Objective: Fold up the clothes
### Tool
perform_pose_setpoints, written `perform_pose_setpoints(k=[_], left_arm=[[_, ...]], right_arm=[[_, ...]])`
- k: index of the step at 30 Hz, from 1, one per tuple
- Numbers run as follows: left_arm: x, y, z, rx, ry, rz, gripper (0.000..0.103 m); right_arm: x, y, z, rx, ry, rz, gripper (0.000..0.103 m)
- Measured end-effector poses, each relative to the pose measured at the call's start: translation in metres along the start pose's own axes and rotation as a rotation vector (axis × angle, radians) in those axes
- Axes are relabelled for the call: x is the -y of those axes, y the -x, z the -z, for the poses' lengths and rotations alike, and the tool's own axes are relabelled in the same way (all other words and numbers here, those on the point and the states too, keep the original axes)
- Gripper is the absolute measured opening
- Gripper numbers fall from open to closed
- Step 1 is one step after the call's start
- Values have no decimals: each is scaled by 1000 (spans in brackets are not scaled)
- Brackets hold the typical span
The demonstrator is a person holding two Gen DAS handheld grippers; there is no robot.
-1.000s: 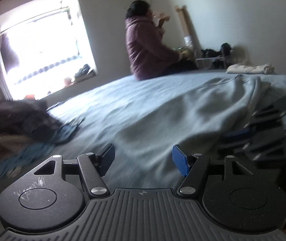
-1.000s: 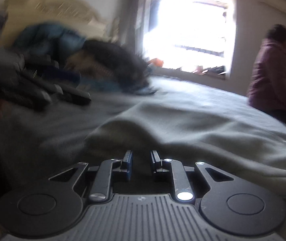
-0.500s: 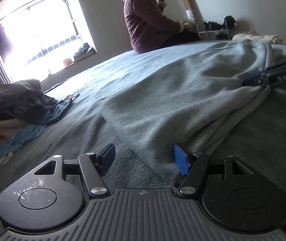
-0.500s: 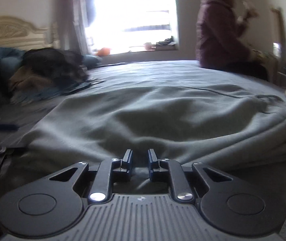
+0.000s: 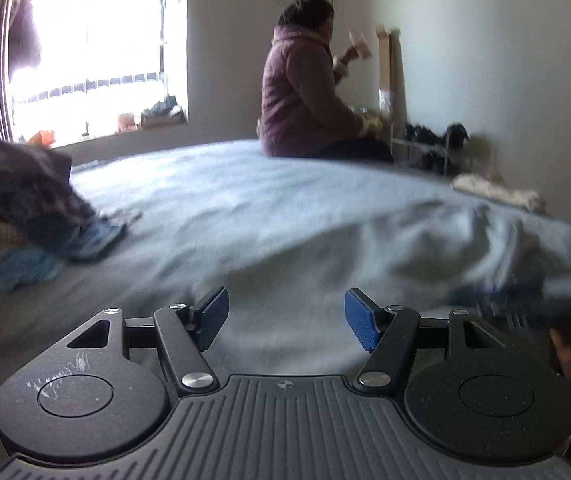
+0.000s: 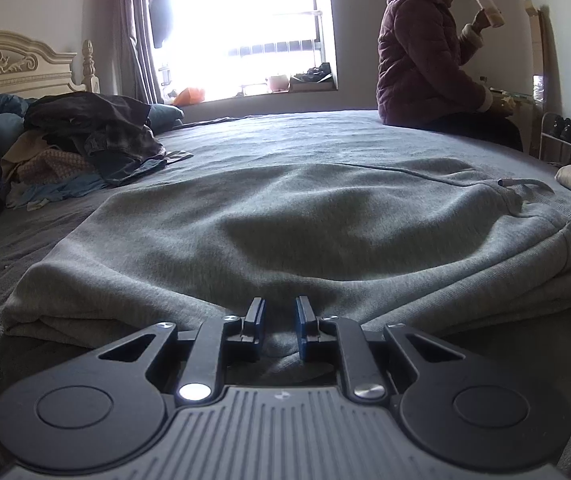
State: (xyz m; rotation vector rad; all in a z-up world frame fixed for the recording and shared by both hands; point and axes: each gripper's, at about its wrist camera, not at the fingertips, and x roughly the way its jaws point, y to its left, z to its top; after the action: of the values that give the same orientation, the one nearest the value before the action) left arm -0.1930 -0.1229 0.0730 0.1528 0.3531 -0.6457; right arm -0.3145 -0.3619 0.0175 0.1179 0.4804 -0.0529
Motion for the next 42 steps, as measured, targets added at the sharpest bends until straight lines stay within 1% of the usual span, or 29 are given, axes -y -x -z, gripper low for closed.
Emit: perform_pose_setpoints(k=[2, 4, 7, 9, 12, 14, 16, 19, 21, 23, 25, 27, 29, 31, 35, 39, 42], left_arm=[[9, -23, -5, -21, 1, 12, 65], [19, -38, 3, -57, -29, 10, 65], [32, -46, 33, -128, -83, -4, 65], [33, -44, 52, -156, -68, -14, 65], [28, -37, 62, -129, -14, -22, 65], [26, -37, 64, -126, -2, -30, 67], [26, -37, 66, -119, -6, -40, 67], [27, -36, 67, -108, -7, -43, 68], [26, -36, 68, -105, -4, -43, 68], [26, -36, 69, -102, -3, -42, 68], [25, -36, 69, -98, -4, -41, 68], [25, -36, 70, -97, 1, -37, 68], [25, -37, 72, -97, 6, -34, 68], [25, -37, 72, -94, 6, -35, 68], [23, -31, 67, -82, 18, -35, 68], [19, -12, 56, -26, 26, -56, 69], [14, 0, 39, 31, 43, -53, 71]], right_arm=[[-1, 0, 0, 1, -5, 6, 16], [-2, 0, -1, -2, -9, 14, 16], [-3, 0, 0, 3, -11, 19, 16], [-3, 0, 0, 4, -16, 19, 16], [-4, 4, -6, 3, -39, 21, 17], [-4, 9, -12, 9, -59, 22, 18], [-8, 20, -21, 58, -81, 14, 20], [-20, 31, -31, 130, -85, -57, 20], [-32, 26, -31, 136, -64, -113, 20], [-45, 15, -26, 104, -35, -137, 20], [-48, 4, -15, 77, -21, -135, 20], [-44, -6, -4, 52, -25, -111, 18], [-31, -10, 5, 53, -55, -120, 18], [-27, -9, 7, 56, -72, -123, 18], [-33, -10, 9, 65, -36, -95, 18], [-32, -9, 10, 68, -47, -96, 18], [-32, -9, 11, 73, -45, -94, 18]])
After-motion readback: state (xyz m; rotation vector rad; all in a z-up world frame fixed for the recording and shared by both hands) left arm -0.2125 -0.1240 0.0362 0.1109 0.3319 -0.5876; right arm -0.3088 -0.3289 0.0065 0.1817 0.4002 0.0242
